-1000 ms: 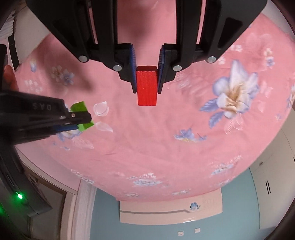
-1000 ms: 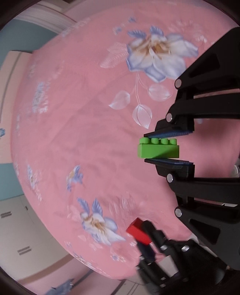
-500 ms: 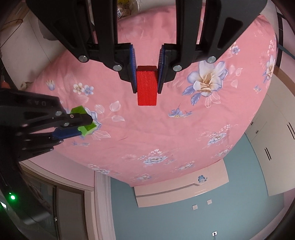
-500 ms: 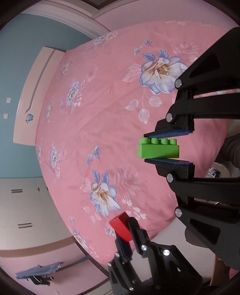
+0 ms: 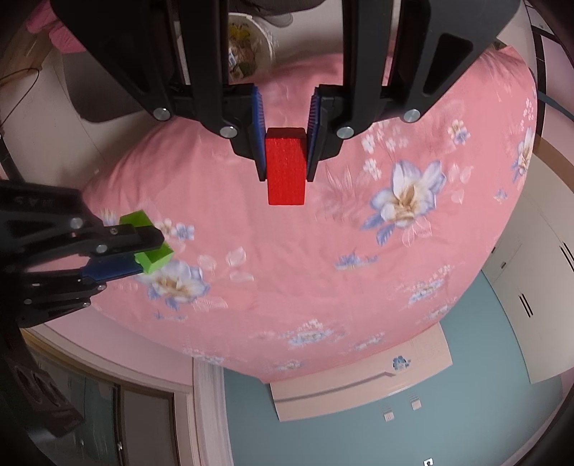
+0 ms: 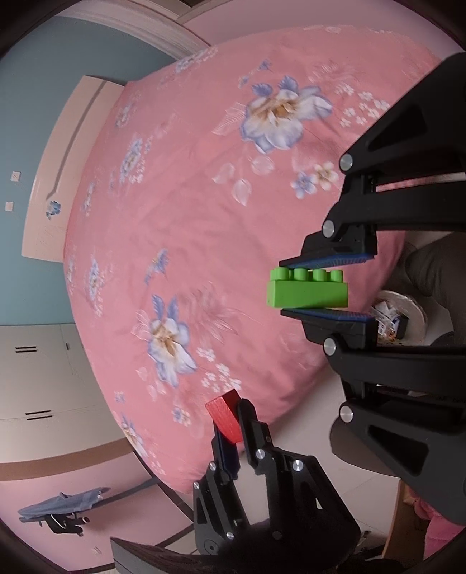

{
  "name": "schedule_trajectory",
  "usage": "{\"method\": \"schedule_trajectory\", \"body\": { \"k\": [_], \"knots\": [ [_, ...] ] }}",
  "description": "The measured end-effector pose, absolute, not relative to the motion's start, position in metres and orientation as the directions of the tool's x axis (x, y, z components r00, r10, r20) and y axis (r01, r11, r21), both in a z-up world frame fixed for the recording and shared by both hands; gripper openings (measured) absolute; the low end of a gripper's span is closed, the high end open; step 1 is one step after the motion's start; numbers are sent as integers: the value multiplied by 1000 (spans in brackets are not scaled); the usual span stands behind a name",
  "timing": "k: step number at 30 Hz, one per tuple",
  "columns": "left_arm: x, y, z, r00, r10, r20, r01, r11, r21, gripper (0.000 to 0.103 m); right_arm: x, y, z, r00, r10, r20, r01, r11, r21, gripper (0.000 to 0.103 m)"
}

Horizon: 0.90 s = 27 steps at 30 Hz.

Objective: Collect trash
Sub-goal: 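Carry the red brick in the left tool and the green brick in the right tool over the bin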

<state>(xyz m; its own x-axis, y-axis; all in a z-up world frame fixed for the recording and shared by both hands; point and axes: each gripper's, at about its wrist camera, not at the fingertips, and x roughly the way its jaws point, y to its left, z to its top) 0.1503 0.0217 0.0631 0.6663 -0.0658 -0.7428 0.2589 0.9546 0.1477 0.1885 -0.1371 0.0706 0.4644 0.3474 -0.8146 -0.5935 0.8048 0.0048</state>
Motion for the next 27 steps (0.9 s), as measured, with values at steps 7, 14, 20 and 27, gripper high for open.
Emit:
{"method": "schedule_trajectory", "body": {
  "k": [7,14,20,27],
  "knots": [
    [140,27,12,594,-71,-801,269,956,115,22,171,-127,18,391,349,-852,-610,791,44,22],
    [132,33,-44,514,-80,-854,273,959,75,22,158,-117,-34,319,344,-883,-622,779,79,22],
    [127,34,-88,450,-85,-889,265,963,42,22,146,-110,-80,256,333,-907,-632,768,104,22],
    [121,29,-143,357,-96,-929,266,964,2,22,128,-102,-138,168,314,-934,-643,753,138,22]
  ]
}}
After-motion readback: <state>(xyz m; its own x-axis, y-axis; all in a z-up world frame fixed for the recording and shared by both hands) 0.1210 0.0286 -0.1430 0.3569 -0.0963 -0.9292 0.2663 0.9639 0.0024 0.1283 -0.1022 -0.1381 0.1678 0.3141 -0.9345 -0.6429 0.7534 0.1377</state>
